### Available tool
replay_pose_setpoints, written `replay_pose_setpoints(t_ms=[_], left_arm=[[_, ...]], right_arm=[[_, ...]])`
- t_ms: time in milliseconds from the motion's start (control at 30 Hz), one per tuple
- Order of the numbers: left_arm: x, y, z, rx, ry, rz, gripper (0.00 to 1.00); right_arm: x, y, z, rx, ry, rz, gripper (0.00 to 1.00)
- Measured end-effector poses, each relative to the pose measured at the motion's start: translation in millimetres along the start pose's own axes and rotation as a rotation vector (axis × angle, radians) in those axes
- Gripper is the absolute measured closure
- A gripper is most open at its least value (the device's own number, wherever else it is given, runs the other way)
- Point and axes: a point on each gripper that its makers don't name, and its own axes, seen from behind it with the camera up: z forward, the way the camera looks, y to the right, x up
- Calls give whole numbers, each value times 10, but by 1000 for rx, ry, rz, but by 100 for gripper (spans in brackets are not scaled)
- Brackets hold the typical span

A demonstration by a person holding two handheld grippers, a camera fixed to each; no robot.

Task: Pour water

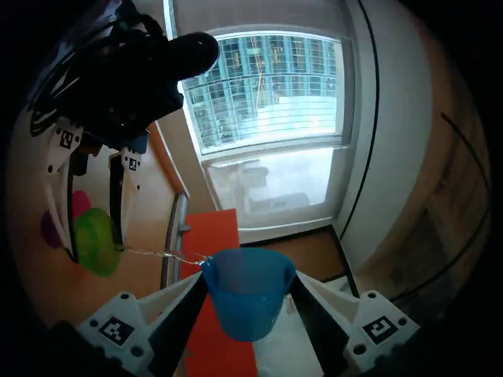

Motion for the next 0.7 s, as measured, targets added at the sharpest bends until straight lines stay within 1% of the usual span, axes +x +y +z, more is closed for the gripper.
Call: replay_pose_setpoints(t_ms=[700], left_arm=[[33,28,-1,-4,4,4,10]], right_arm=[[72,61,-11,-6,-1,-94,10]])
